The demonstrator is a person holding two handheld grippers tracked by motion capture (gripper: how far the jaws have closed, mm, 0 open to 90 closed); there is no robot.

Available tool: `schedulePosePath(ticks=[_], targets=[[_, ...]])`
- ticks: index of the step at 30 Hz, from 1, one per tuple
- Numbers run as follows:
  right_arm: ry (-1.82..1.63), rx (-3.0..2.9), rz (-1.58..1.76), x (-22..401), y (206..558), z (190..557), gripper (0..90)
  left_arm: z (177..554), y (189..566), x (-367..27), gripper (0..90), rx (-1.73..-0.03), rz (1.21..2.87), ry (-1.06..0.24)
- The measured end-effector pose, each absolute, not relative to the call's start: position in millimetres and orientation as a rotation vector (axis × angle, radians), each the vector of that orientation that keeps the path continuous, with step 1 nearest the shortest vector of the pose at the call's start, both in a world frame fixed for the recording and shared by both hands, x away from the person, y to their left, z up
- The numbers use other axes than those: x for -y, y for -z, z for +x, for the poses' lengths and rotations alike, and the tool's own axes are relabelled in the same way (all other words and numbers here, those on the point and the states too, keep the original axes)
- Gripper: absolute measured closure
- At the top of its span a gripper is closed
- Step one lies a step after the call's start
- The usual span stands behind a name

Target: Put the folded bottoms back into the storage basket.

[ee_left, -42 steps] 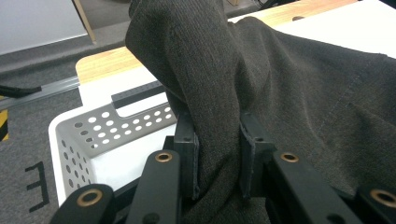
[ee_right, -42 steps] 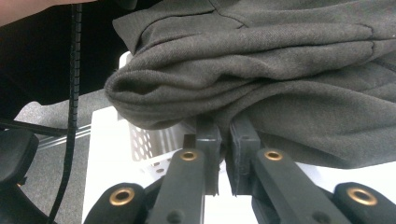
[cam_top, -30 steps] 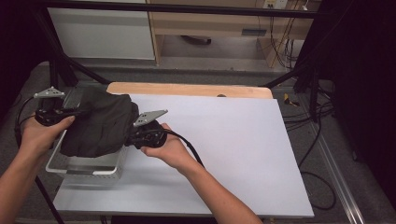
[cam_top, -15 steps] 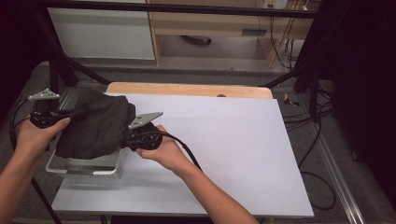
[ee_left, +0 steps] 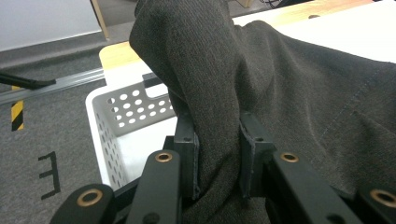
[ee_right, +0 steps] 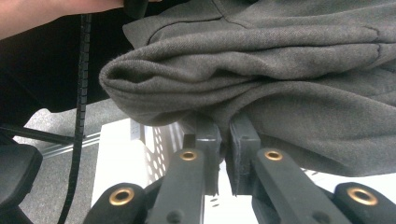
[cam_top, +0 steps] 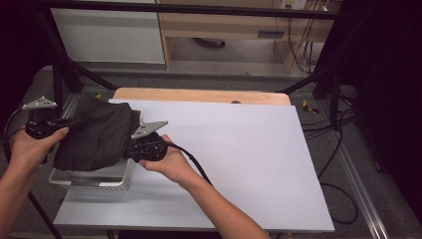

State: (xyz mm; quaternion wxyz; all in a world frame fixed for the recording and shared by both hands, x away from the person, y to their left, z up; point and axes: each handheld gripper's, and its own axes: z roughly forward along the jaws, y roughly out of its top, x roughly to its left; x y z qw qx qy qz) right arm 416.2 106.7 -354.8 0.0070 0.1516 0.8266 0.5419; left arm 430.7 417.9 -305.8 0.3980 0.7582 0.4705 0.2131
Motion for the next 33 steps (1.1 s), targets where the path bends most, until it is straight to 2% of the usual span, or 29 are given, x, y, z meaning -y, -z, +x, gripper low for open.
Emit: schedulePosePath(ticks=[33], targets=[[-1.705,-2.606,0.475,-126.3,366.2,416.0,84.9,425.5,312.1,-434.1,72.2,-1.216,1.911,-0.560]])
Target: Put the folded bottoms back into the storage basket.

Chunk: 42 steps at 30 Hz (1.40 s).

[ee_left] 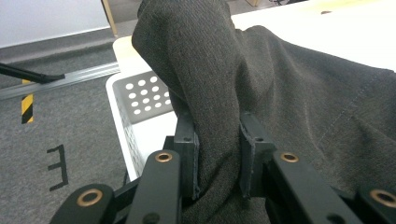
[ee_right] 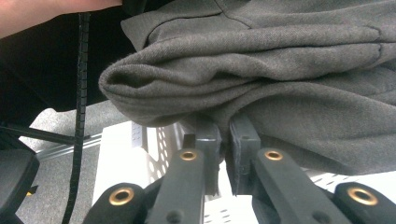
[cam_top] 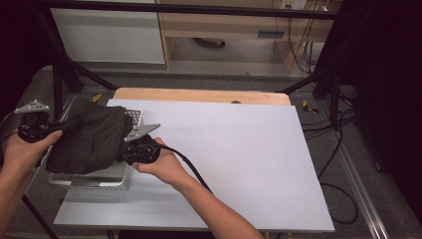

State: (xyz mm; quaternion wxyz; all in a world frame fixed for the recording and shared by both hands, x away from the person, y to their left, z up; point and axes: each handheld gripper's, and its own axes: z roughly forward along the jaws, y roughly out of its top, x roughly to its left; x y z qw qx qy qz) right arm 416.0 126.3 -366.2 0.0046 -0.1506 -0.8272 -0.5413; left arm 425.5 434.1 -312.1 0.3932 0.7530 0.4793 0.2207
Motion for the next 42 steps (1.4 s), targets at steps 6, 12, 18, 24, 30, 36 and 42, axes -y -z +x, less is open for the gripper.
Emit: schedulePosePath(ticks=[6,12,18,24,30,36,42], targets=[[1.703,2.586,-0.471,-127.9,368.3,416.5,84.9,424.6,312.1,-435.9,72.3,-1.218,1.912,-0.565],[1.715,2.589,-0.474,-130.5,370.0,416.1,84.9,423.4,311.5,-438.1,72.2,-1.218,1.908,-0.576],[1.713,2.585,-0.478,-132.6,371.9,416.4,84.8,422.4,311.8,-440.0,72.3,-1.219,1.905,-0.580],[1.716,2.580,-0.484,-134.2,373.4,418.5,84.8,422.2,312.6,-442.2,72.3,-1.223,1.903,-0.586],[1.710,2.579,-0.478,-136.4,375.4,417.6,84.8,420.9,314.0,-443.7,72.2,-1.222,1.906,-0.594],[1.704,2.582,-0.479,-138.1,376.5,417.8,84.8,420.0,313.8,-444.1,72.2,-1.221,1.909,-0.603],[1.699,2.583,-0.479,-140.5,377.5,417.3,84.7,419.3,314.4,-445.9,72.2,-1.223,1.910,-0.604]])
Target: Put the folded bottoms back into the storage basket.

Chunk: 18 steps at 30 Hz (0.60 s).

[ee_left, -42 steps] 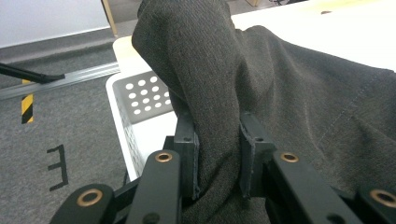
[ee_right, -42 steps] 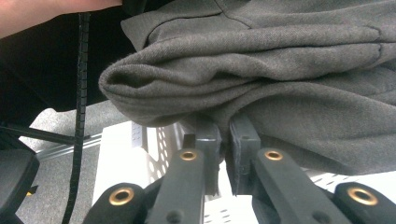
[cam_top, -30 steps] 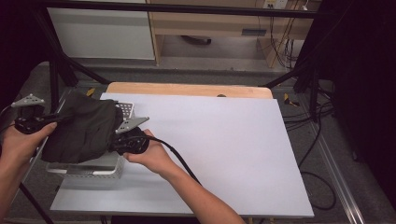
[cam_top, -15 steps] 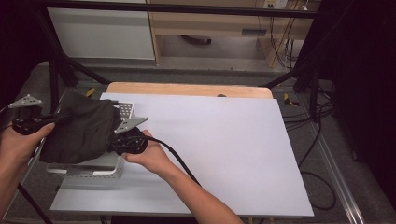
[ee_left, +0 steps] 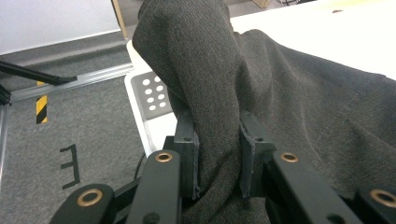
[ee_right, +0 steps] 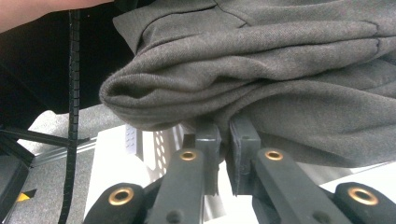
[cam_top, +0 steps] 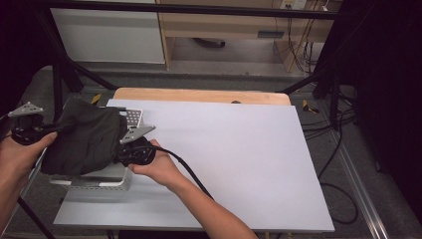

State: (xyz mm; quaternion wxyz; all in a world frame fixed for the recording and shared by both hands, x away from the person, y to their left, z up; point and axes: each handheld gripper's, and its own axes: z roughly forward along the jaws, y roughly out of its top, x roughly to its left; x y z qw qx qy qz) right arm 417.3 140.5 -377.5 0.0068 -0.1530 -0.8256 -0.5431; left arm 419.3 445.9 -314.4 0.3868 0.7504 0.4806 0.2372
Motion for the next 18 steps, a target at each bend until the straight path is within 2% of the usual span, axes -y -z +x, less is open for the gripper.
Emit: schedulePosePath(ticks=[18], targets=[[1.669,2.590,-0.482,-144.8,385.3,416.7,84.5,420.0,321.1,-446.7,72.3,-1.231,1.923,-0.605]])
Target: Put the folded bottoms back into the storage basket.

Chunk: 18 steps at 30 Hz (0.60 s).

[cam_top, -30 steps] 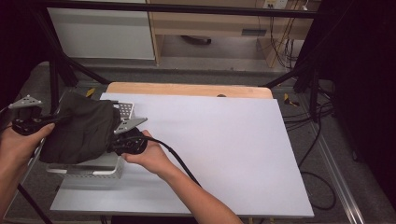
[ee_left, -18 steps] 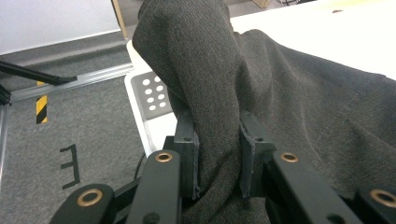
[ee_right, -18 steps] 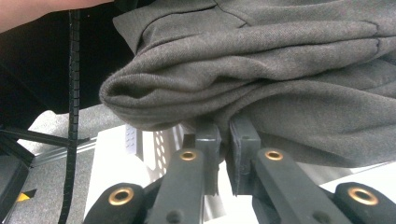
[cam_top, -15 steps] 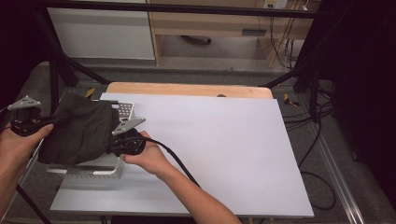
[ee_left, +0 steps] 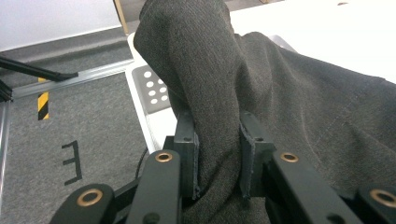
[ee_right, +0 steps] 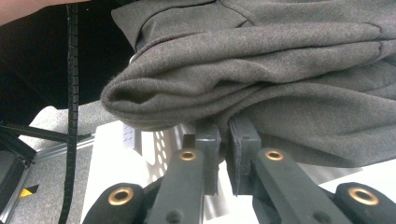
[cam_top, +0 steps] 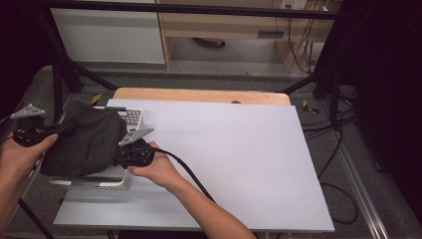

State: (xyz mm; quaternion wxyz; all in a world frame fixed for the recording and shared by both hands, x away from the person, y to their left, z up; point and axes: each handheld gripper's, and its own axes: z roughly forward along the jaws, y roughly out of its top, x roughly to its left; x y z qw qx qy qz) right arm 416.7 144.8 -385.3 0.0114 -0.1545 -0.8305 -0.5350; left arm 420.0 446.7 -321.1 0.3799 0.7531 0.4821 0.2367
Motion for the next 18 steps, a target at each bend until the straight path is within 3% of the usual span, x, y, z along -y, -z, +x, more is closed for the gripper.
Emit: schedulePosePath(ticks=[18], targets=[[1.665,2.597,-0.487,-141.4,385.7,415.8,84.4,422.5,322.2,-441.1,72.2,-1.218,1.935,-0.610]])
